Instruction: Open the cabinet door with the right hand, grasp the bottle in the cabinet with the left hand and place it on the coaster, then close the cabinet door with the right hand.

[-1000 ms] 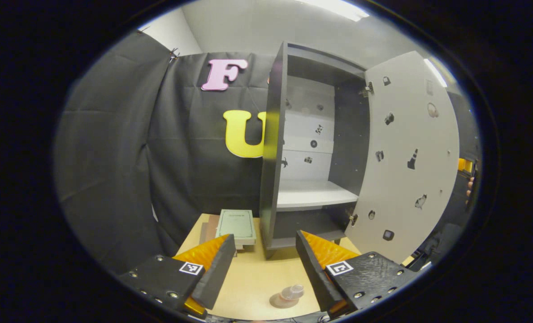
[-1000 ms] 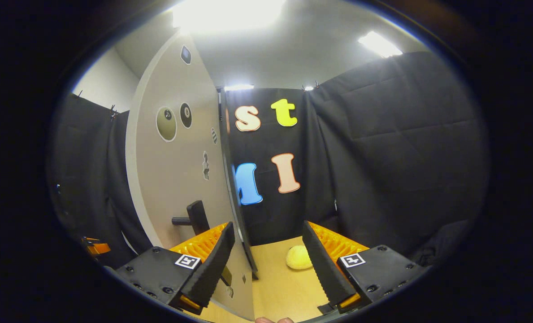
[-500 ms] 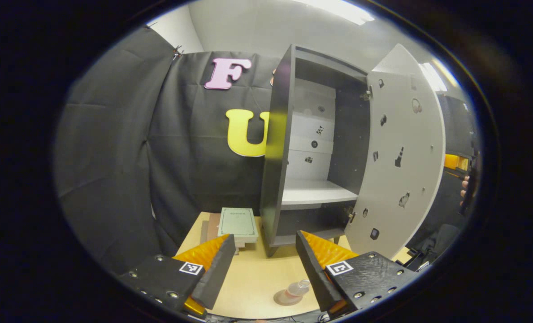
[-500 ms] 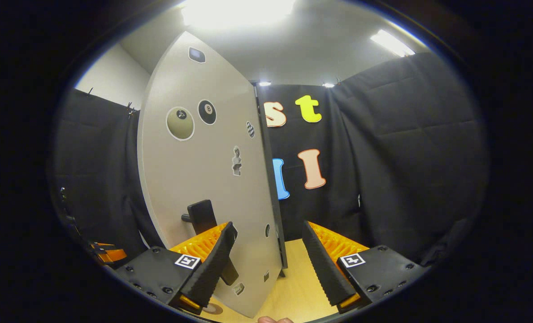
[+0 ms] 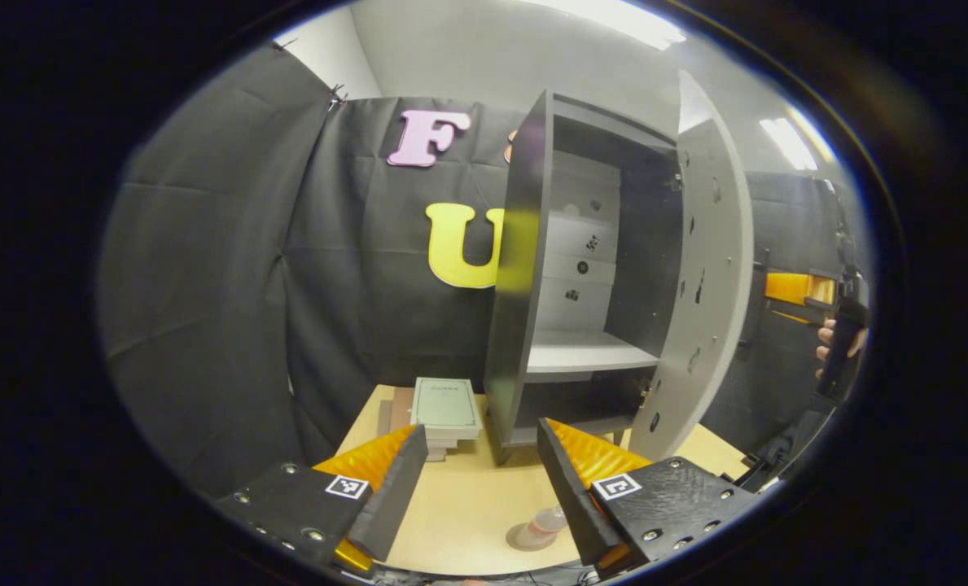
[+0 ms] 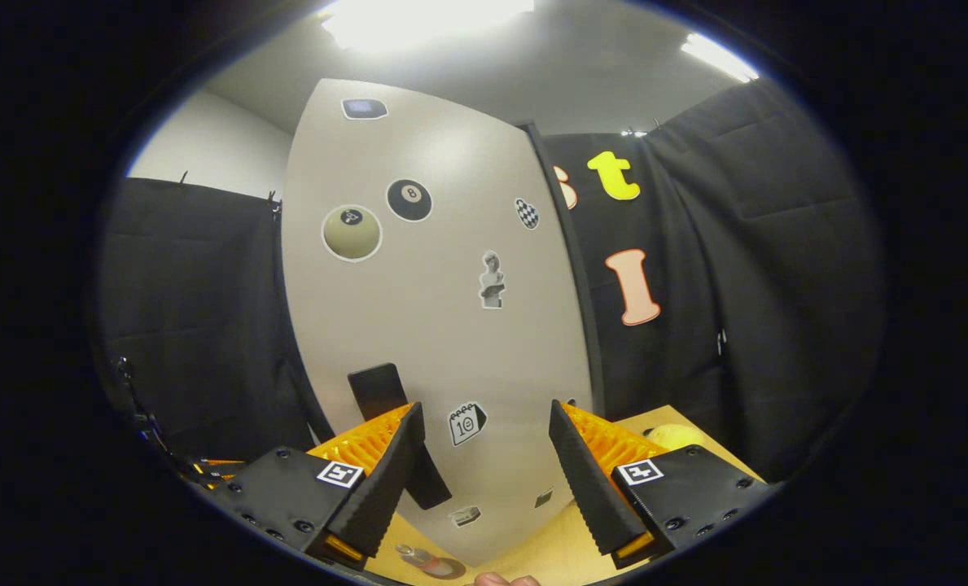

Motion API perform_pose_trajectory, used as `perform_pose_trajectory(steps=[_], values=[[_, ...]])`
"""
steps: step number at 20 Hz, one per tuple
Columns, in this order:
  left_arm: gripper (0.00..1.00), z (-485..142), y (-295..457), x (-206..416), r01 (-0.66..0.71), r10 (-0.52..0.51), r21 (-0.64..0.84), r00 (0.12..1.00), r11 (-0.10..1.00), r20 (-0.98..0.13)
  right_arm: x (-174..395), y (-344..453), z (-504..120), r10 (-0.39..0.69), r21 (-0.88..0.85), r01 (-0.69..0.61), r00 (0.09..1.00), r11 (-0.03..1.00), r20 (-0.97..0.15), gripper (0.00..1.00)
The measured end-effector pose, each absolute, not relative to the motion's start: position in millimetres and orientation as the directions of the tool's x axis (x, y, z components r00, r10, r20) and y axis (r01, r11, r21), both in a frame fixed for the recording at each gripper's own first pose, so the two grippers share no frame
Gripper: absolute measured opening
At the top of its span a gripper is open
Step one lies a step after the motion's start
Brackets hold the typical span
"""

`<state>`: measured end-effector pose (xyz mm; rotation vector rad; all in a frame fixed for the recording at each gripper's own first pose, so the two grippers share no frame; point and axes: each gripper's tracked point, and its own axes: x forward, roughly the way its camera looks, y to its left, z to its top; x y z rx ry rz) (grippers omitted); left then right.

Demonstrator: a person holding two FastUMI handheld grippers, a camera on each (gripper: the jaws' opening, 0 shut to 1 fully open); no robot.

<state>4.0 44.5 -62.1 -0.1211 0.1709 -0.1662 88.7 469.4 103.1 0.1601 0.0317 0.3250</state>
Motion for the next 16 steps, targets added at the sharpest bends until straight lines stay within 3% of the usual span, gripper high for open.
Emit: perform_pose_trajectory(steps=[6,16], values=[[0.82,-53.8,45.0,-0.6,0.14,-0.156,-0.116,0.977,0.983,-0.147,95.8,474.7,93.6,0.325,0.149,-0.319,0.946,0.936,-0.017,0.97],[0.82,-32.7,-15.9,19.8,0.157,-0.171,-0.111,0.977,0.981,-0.127,93.0,428.5,82.6,0.283,0.14,-0.273,0.957,0.952,-0.059,0.97]])
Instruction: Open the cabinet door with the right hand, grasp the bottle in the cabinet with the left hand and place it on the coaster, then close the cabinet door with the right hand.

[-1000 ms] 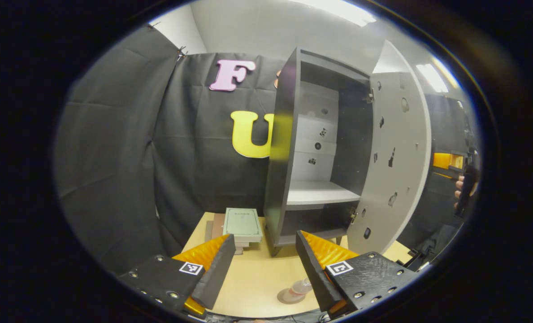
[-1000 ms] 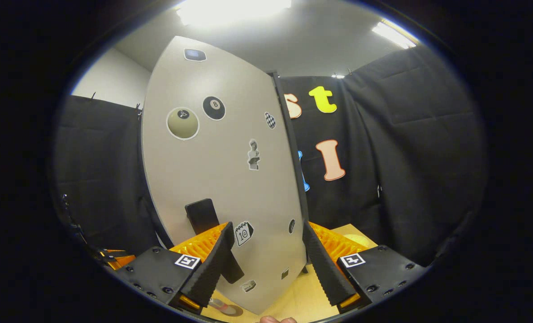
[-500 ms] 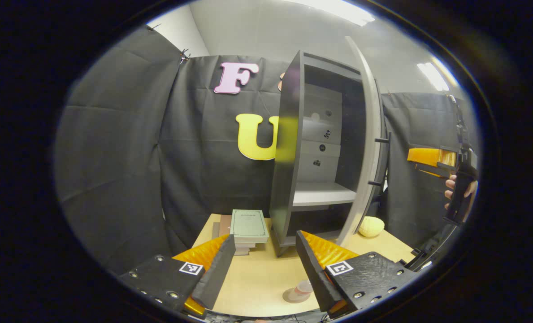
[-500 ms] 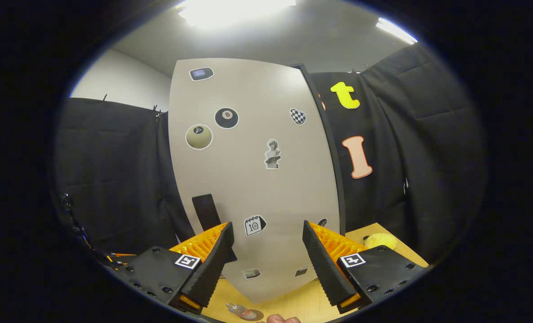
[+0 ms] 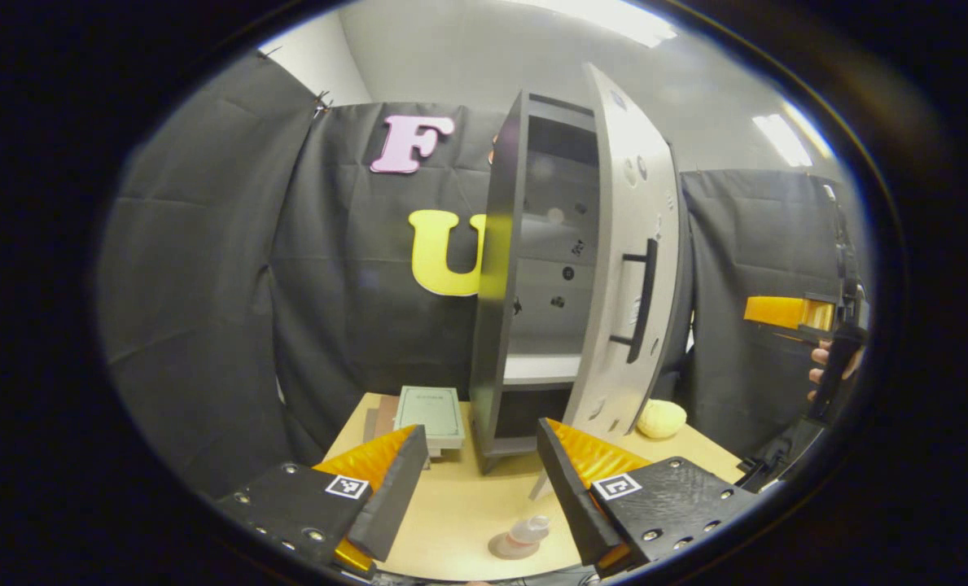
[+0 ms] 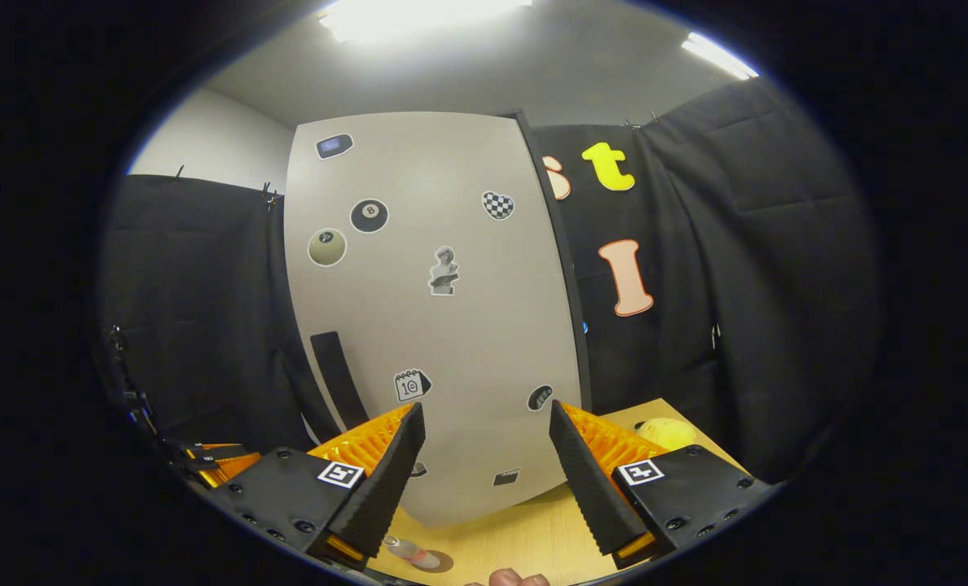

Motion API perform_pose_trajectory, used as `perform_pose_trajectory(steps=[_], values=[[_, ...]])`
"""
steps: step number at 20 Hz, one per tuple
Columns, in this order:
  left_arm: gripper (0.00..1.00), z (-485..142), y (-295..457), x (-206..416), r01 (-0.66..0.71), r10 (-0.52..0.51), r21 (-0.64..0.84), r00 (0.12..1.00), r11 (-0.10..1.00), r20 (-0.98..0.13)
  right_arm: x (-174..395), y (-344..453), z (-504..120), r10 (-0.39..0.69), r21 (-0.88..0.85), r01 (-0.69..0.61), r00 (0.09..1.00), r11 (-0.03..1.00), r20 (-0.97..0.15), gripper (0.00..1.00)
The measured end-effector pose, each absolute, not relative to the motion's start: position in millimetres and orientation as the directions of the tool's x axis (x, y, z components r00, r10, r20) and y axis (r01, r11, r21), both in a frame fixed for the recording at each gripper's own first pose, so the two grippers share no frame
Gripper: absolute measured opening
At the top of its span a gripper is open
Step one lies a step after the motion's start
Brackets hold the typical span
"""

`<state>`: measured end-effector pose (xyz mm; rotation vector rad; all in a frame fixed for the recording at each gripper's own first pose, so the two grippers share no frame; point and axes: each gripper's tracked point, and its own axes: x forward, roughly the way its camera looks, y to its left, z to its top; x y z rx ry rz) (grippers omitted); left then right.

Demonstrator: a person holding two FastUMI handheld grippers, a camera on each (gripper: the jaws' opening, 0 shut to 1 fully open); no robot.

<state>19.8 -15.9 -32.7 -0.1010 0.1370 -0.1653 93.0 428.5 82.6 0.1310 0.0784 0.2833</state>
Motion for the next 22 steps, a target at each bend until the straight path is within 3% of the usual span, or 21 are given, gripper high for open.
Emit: perform_pose_trajectory(steps=[7,11,12,18,22], values=[[0.82,0.3,-53.6,30.3,0.099,-0.111,-0.151,0.991,0.984,-0.075,114.5,372.6,73.1,0.228,0.124,-0.218,0.971,0.968,-0.077,0.97],[0.82,21.1,-68.2,34.3,0.034,-0.038,-0.115,0.999,0.993,-0.034,131.8,347.2,72.3,0.268,0.158,-0.252,0.959,0.955,-0.094,0.98],[0.86,26.7,-72.4,34.7,0.015,-0.018,-0.101,0.999,0.995,-0.027,135.8,340.2,73.2,0.275,0.162,-0.259,0.957,0.952,-0.089,0.98],[0.82,47.2,-105.2,27.6,-0.08,0.081,-0.042,0.996,0.996,0.024,159.7,313.2,73.3,0.368,0.116,-0.357,0.926,0.927,-0.082,0.98],[0.82,60.5,-134.0,21.3,-0.07,0.069,0.023,0.996,0.997,0.062,160.0,302.7,78.0,0.393,0.091,-0.388,0.918,0.917,-0.052,0.97]])
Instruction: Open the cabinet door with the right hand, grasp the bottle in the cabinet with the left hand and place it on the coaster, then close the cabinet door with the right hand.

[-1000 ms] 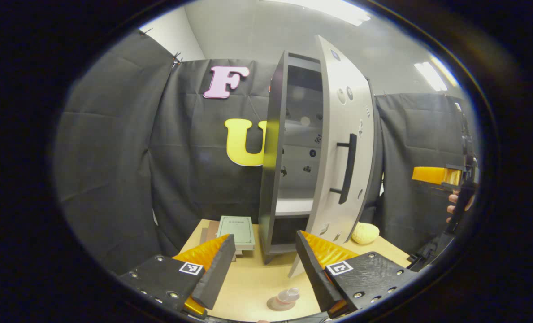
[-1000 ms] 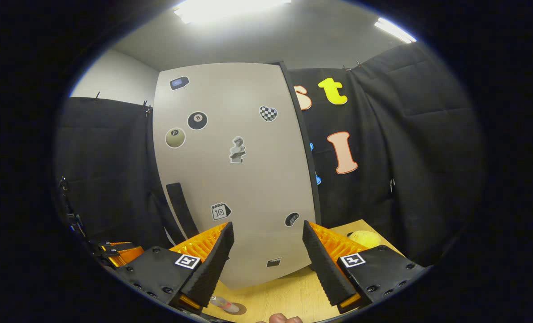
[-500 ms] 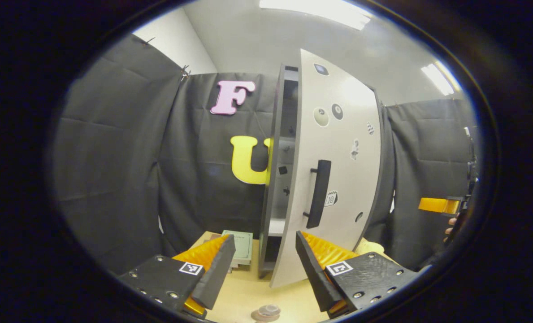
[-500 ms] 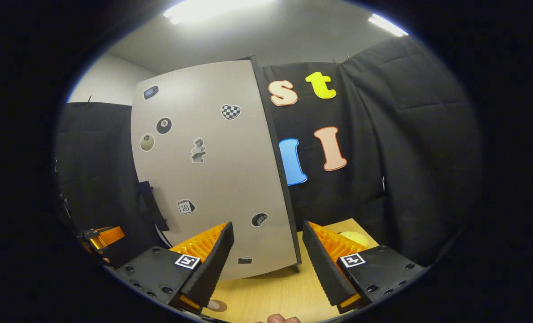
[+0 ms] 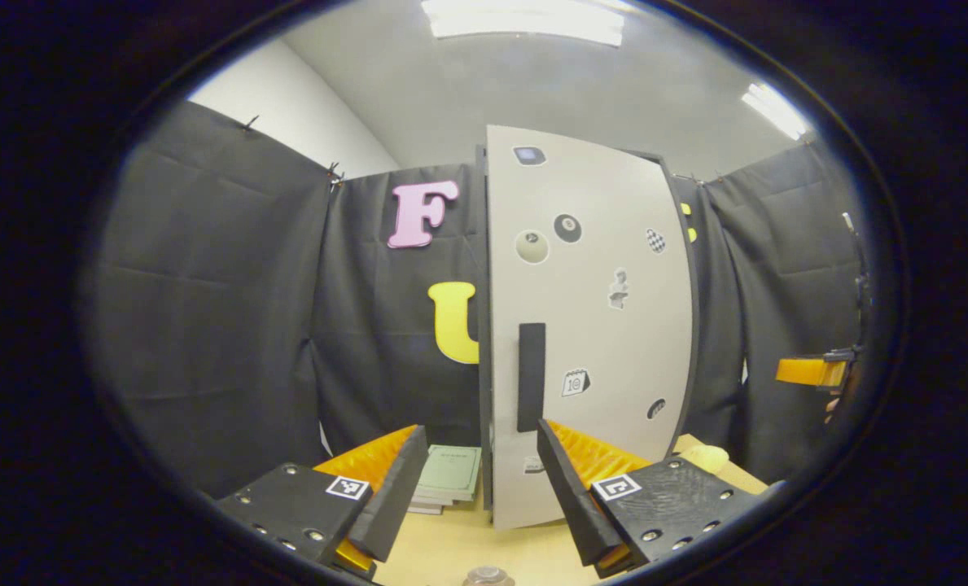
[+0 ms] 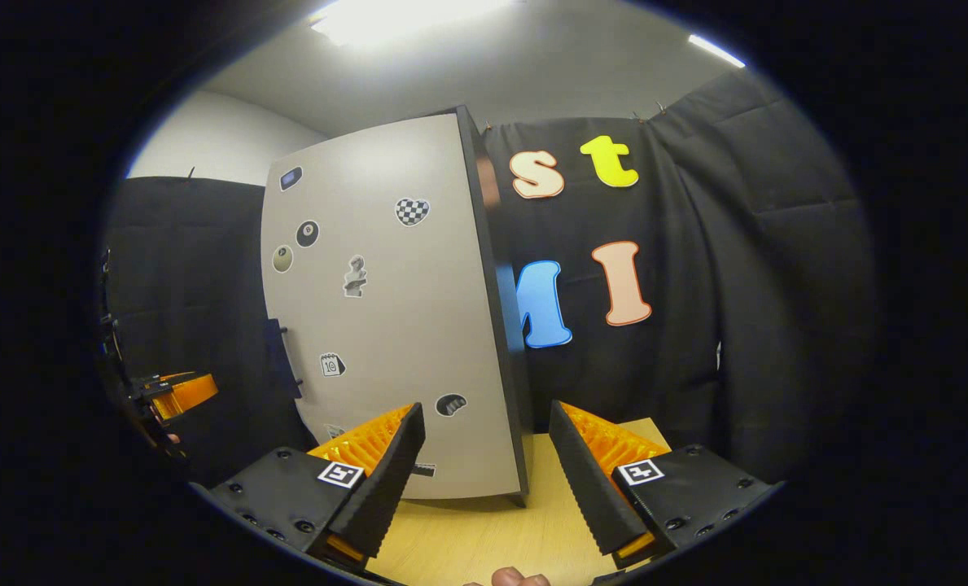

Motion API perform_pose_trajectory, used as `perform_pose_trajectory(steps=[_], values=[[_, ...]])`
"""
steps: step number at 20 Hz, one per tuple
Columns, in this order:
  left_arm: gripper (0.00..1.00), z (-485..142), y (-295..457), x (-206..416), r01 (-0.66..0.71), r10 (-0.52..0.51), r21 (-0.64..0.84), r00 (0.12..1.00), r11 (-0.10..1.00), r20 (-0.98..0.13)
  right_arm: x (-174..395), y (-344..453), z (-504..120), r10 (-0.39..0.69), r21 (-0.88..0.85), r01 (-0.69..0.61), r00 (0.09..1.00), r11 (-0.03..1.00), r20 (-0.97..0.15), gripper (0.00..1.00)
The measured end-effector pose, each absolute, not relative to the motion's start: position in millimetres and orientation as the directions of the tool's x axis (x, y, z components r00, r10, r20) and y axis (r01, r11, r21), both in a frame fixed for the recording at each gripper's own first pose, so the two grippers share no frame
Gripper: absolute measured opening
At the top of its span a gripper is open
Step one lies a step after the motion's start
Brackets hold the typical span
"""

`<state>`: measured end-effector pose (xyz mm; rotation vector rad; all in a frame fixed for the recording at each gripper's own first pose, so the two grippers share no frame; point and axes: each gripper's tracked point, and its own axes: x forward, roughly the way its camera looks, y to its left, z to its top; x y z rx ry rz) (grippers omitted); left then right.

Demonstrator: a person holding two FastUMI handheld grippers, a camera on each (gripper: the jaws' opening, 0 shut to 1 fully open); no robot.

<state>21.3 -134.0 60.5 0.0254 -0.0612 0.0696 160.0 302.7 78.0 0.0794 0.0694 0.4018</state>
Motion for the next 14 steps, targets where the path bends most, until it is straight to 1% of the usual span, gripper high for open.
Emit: perform_pose_trajectory(steps=[4,5,7,11,14], values=[[0.83,58.2,-152.9,29.5,-0.052,0.052,-0.001,0.997,0.999,0.053,162.1,303.3,72.2,0.391,0.068,-0.387,0.919,0.92,-0.049,0.97],[0.82,55.8,-156.2,32.6,-0.052,0.052,-0.006,0.997,0.999,0.05,162.4,304.6,69.3,0.389,0.059,-0.386,0.92,0.921,-0.051,0.97],[0.82,52.7,-157.7,28.0,-0.058,0.058,-0.002,0.997,0.998,0.054,164.2,307.3,63.5,0.385,0.051,-0.382,0.921,0.923,-0.06,0.97],[0.82,36.1,-146.7,29.5,-0.056,0.058,-0.049,0.998,0.997,0.039,170.6,316.4,49.3,0.365,0.072,-0.36,0.928,0.93,-0.074,0.98],[0.82,31.8,-129.1,35.6,-0.047,0.048,-0.06,0.999,0.997,0.026,174.1,322.8,40.9,0.325,0.057,-0.321,0.941,0.945,-0.098,0.97]])
